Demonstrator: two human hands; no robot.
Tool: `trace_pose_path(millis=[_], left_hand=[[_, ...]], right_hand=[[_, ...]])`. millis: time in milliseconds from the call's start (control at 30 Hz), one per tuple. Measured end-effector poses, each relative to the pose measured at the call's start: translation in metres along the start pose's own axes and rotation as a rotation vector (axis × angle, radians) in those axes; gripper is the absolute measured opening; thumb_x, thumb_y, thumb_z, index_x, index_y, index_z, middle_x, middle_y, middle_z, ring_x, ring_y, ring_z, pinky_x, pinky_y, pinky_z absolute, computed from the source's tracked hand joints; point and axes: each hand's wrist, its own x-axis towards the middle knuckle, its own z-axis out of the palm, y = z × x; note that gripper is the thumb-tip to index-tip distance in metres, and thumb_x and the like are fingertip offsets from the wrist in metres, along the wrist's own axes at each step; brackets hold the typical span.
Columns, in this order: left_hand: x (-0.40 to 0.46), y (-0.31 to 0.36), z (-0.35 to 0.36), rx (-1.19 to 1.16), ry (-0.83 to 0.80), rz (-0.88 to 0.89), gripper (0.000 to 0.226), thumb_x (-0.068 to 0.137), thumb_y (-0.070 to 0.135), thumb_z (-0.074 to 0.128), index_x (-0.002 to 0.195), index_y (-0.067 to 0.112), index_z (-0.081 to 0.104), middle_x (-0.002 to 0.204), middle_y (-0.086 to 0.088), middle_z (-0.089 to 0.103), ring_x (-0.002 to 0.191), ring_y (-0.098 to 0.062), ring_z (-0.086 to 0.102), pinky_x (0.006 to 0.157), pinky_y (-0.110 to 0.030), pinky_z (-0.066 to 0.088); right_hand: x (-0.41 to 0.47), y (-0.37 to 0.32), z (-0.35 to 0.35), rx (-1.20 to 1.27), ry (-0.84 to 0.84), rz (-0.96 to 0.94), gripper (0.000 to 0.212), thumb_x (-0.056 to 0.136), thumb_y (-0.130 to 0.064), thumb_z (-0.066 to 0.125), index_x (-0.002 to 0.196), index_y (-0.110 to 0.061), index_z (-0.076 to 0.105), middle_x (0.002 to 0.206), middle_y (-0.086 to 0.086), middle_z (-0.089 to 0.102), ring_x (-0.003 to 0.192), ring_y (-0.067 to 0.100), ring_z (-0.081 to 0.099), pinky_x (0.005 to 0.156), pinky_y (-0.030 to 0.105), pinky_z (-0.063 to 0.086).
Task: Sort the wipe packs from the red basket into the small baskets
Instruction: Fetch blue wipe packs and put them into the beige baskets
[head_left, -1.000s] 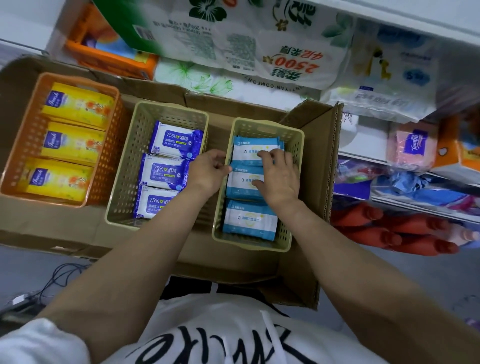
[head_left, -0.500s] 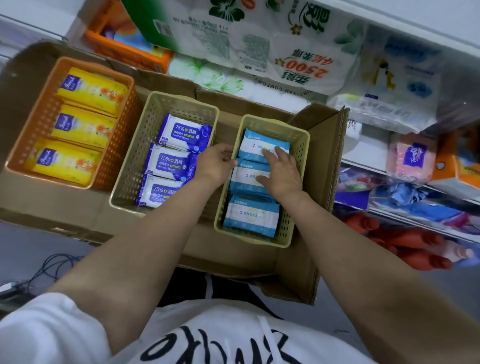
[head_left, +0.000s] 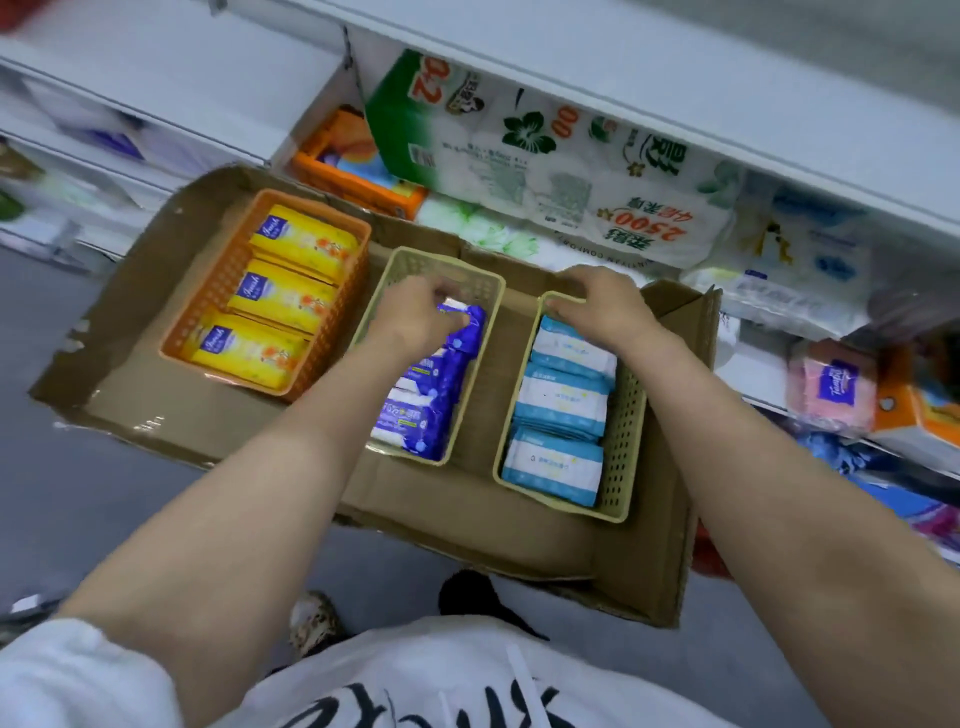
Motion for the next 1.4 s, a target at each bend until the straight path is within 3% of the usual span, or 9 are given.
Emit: trace_pose_path(millis=[233,367,533,733,967,1200,1400], left_hand=[[-0.062,-0.059,-0.166,0.251,0.367,0.310,0.043,0.088,0.030,0.068,0.128,0.016,0.060,0.127,-0.010,0.063,0.120,-0.031,0.055,0.099,-0.040,0.043],[-0.115,-0.130,-0.244,0.292,0.532,0.312,0.043,0.089,0.031,0.067,0.128,0.014,0.061,0.119,-0.016,0.063,0.112,-0.038,0.056,0.095,-0.045,0.045],[-0.164,-0.230,-0.307,0.244,0.650,0.252,0.047,0.086,0.028,0.072,0.130,0.015,0.060,0.130,-0.010,0.061,0.120,-0.033,0.054,0.099,-0.044,0.044],[-0.167,-0.329,-0.367,0.148,0.670,0.133,0.049,0.089,0.031,0.069,0.134,0.017,0.057,0.132,-0.004,0.059,0.123,-0.026,0.053,0.102,-0.042,0.044],[-0.098,-0.413,-0.472,0.196,0.629,0.031,0.047,0.091,0.033,0.067,0.134,0.018,0.057,0.133,-0.002,0.057,0.126,-0.023,0.050,0.107,-0.035,0.038],[-0.015,-0.452,-0.621,0.310,0.624,-0.037,0.046,0.093,0.036,0.063,0.135,0.020,0.056,0.133,0.000,0.058,0.126,-0.021,0.051,0.104,-0.035,0.039],[0.083,-0.480,-0.703,0.284,0.594,0.051,0.045,0.093,0.037,0.062,0.136,0.024,0.055,0.132,0.002,0.058,0.121,-0.016,0.052,0.098,-0.029,0.040]], right_hand=[[-0.048,-0.157,-0.037,-0.062,0.290,-0.324,0.046,0.092,-0.043,0.063,0.134,-0.025,0.059,0.139,0.002,0.058,0.129,0.022,0.050,0.102,0.035,0.040],[-0.084,-0.249,-0.004,-0.088,0.360,-0.442,0.047,0.094,-0.041,0.061,0.137,-0.024,0.055,0.144,0.005,0.053,0.134,0.024,0.045,0.109,0.038,0.035],[-0.112,-0.353,0.071,-0.033,0.355,-0.536,0.050,0.093,-0.038,0.065,0.139,-0.022,0.055,0.147,0.005,0.049,0.138,0.021,0.042,0.112,0.035,0.035],[-0.089,-0.456,0.139,-0.030,0.270,-0.615,0.051,0.093,-0.038,0.064,0.140,-0.023,0.053,0.146,0.003,0.051,0.137,0.020,0.043,0.112,0.032,0.034],[0.018,-0.590,0.185,0.054,0.235,-0.676,0.053,0.094,-0.043,0.059,0.143,-0.026,0.048,0.144,-0.004,0.051,0.132,0.017,0.045,0.107,0.038,0.040],[0.120,-0.742,0.187,0.106,0.219,-0.698,0.051,0.094,-0.038,0.062,0.141,-0.023,0.050,0.140,-0.003,0.054,0.129,0.019,0.047,0.105,0.030,0.036],[0.201,-0.826,0.192,0.104,0.231,-0.654,0.050,0.093,-0.037,0.062,0.140,-0.025,0.051,0.141,-0.003,0.053,0.130,0.017,0.047,0.106,0.033,0.039]])
